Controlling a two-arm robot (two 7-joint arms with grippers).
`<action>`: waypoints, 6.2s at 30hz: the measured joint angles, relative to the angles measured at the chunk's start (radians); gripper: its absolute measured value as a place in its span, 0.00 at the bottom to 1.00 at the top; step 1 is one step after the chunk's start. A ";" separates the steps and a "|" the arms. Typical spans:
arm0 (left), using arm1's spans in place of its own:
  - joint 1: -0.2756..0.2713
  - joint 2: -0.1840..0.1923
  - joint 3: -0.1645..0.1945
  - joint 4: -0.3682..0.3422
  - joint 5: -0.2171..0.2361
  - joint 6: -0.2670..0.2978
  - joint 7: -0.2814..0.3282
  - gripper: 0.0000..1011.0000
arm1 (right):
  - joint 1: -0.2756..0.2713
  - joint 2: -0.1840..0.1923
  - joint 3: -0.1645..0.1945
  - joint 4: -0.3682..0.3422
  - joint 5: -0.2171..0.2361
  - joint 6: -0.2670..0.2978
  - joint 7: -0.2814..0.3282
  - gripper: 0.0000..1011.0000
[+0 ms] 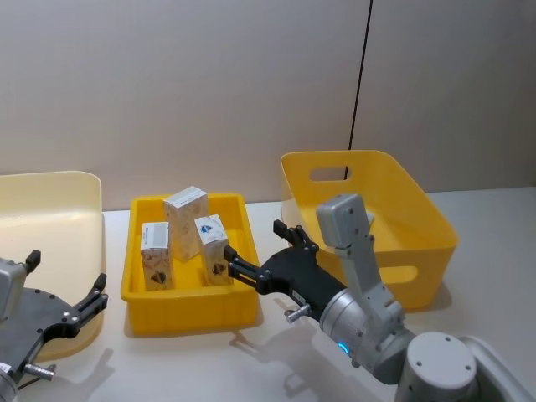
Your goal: Bimanual collaborative sorting of washing and personal care products
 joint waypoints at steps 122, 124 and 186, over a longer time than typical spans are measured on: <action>0.000 0.000 0.000 0.000 0.000 0.000 0.000 0.99 | 0.225 -0.144 0.061 0.228 -0.116 -0.201 -0.010 0.40; 0.000 0.000 0.000 0.000 0.000 0.000 0.000 0.99 | 0.218 -0.140 0.081 0.208 -0.112 -0.214 -0.021 0.40; 0.000 0.000 0.000 0.000 0.000 0.000 0.000 0.99 | 0.064 -0.128 0.238 -0.024 -0.197 0.254 -0.199 0.41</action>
